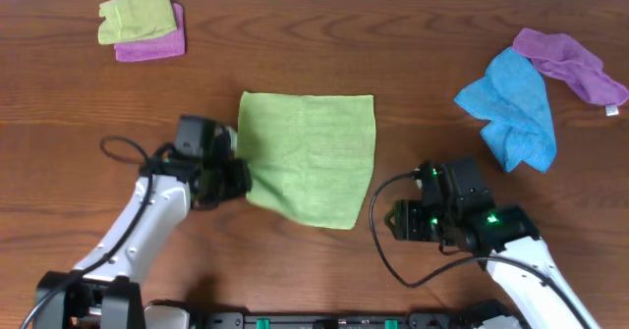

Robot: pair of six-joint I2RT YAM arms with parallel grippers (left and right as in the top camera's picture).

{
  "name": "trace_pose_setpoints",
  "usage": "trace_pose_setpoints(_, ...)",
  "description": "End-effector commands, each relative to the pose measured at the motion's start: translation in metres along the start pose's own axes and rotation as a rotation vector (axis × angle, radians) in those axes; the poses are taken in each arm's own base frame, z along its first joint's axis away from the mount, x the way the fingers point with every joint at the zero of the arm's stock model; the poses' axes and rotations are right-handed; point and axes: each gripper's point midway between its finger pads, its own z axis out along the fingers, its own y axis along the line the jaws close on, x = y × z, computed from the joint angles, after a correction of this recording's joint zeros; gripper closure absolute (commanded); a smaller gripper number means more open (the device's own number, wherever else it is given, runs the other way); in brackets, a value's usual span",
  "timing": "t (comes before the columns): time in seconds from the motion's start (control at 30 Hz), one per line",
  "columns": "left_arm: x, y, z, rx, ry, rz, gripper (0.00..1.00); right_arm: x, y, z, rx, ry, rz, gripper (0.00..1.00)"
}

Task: Fold the cloth

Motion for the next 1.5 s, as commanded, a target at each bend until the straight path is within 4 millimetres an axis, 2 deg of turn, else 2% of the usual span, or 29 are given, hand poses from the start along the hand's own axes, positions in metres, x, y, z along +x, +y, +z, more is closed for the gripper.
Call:
trace_pose_setpoints(0.0, -0.019, -0.011, -0.011, 0.005, -0.044, 0.071, 0.94, 0.0, 0.006, 0.005, -0.074, -0.002, -0.003, 0.39)
trace_pose_setpoints(0.1, -0.024, -0.015, -0.014, 0.012, -0.058, 0.079, 0.94, 0.001, 0.018, 0.013, -0.187, -0.008, 0.008, 0.37)
trace_pose_setpoints(0.3, -0.027, -0.017, -0.016, 0.017, -0.065, 0.078, 0.94, 0.018, 0.025, 0.027, -0.28, 0.049, 0.072, 0.36)
trace_pose_setpoints(0.8, -0.061, -0.04, -0.038, 0.053, -0.162, 0.108, 0.94, 0.026, 0.044, 0.034, -0.441, 0.075, 0.142, 0.35)
trace_pose_setpoints(1.13, -0.063, -0.042, -0.039, 0.057, -0.171, 0.112, 0.94, 0.041, 0.067, 0.048, -0.535, 0.111, 0.181, 0.39)
trace_pose_setpoints(1.3, -0.064, -0.04, -0.039, 0.047, -0.176, 0.112, 0.94, 0.054, 0.068, 0.06, -0.514, 0.16, 0.19, 0.41)
trace_pose_setpoints(1.47, -0.065, -0.038, -0.039, 0.037, -0.18, 0.111, 0.94, 0.055, 0.074, 0.067, -0.527, 0.173, 0.182, 0.42)
